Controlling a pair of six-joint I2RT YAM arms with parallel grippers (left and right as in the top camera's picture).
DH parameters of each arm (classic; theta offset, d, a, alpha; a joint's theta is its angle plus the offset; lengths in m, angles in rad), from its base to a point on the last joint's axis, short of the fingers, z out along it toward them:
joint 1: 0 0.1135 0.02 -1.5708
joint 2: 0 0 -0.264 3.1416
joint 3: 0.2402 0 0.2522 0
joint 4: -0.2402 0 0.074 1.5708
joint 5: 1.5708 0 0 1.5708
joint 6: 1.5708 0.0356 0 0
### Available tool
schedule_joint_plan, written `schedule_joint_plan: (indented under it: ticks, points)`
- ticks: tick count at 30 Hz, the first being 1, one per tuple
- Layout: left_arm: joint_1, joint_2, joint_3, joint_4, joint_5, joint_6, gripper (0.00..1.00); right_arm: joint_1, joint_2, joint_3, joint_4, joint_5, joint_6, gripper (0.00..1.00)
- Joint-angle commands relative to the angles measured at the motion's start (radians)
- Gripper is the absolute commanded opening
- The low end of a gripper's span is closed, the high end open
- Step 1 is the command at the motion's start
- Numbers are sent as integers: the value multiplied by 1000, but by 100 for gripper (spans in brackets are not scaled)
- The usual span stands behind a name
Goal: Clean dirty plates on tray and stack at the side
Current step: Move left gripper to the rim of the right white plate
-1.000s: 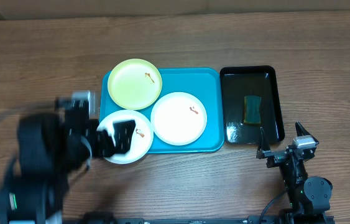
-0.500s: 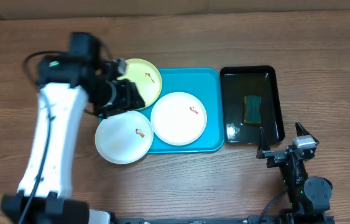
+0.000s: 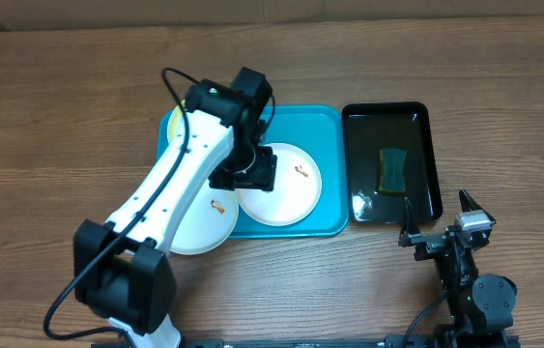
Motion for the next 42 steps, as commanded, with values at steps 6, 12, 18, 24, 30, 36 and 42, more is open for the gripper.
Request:
schedule_joint_plan:
  ticks: [6, 12, 18, 24, 30, 36, 42]
  points:
    - [-10, 19, -2, 4, -27, -15, 82, -1, -11, -11, 8, 18, -3, 100]
    - [-10, 19, -2, 31, -27, -15, 83, -1, -11, -11, 68, -89, 105, 100]
    - [-10, 19, -2, 34, -27, -15, 90, -3, -9, 52, 130, -159, 208, 100]
    - [-10, 19, -2, 35, -27, -15, 91, -3, 102, 303, -71, -163, 230, 100]
    - [-10, 19, -2, 43, -31, -16, 91, -3, 430, 732, -402, -167, 229, 100]
    - [-10, 19, -3, 53, -61, -23, 86, -3, 848, 1180, -842, -231, 227, 100]
    - [-7, 21, -3, 61, -176, -87, 68, -3, 1093, 1395, -1129, -447, 188, 100]
